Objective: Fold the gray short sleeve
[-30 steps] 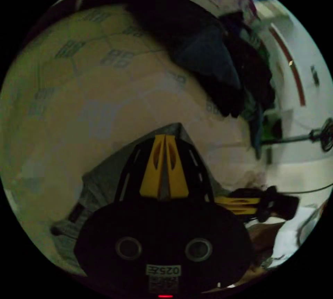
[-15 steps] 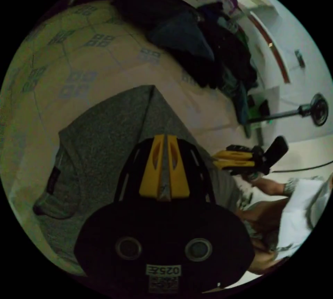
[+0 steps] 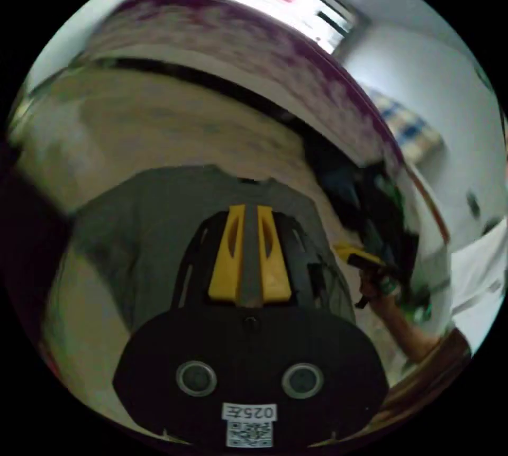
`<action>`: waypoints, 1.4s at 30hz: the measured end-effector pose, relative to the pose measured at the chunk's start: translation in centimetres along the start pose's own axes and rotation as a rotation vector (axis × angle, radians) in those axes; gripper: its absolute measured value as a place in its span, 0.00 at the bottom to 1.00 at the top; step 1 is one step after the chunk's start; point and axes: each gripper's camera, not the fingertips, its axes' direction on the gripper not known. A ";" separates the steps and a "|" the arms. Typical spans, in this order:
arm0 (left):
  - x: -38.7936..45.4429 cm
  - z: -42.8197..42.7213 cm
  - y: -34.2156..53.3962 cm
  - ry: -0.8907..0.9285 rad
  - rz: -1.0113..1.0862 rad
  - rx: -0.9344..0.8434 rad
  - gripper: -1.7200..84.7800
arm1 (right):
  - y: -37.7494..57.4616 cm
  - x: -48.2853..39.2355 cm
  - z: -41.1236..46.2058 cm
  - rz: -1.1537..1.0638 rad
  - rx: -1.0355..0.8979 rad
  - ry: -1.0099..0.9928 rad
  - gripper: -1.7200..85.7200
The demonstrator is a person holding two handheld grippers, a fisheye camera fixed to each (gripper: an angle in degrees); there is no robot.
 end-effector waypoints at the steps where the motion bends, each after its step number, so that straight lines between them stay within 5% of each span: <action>1: -1.8 -2.3 0.9 -0.004 -0.100 0.040 0.04 | -0.5 -0.3 1.8 -0.029 -0.026 -0.017 0.12; 3: -8.0 -9.6 4.8 -0.011 -0.431 0.143 0.05 | -3.5 -1.8 9.5 -0.142 -0.157 -0.115 0.12; 9: -12.5 -16.6 6.6 0.052 -0.635 0.090 0.05 | -14.1 -3.6 32.5 -0.238 -0.549 -0.249 0.12; 15: -8.6 -20.8 2.6 -0.063 -0.548 0.062 0.06 | -18.6 -5.3 52.9 -0.406 -0.834 0.045 0.13; 19: -4.2 -24.4 0.8 -0.122 -0.350 0.060 0.05 | -16.9 -5.6 60.8 -0.406 -0.900 0.052 0.12; 23: -0.4 -25.3 0.4 -0.179 -0.117 -0.159 0.03 | -12.1 -4.8 68.6 -0.617 -1.038 0.209 0.12; 31: 2.4 -31.6 -0.1 -0.230 -0.229 -0.126 0.01 | -8.5 -0.1 75.0 -0.978 -0.900 0.645 0.01; 34: 3.7 -34.6 0.0 -0.312 -0.260 -0.131 0.01 | -11.5 4.0 74.9 -0.766 -0.884 0.472 0.01; 39: 5.9 -38.4 2.9 -0.178 -0.229 -0.071 0.03 | -15.3 10.3 72.7 -0.518 -0.776 0.063 0.07; 42: 7.7 -40.0 3.3 -0.215 -0.243 -0.096 0.07 | -16.4 12.7 73.1 -0.487 -0.820 -0.016 0.13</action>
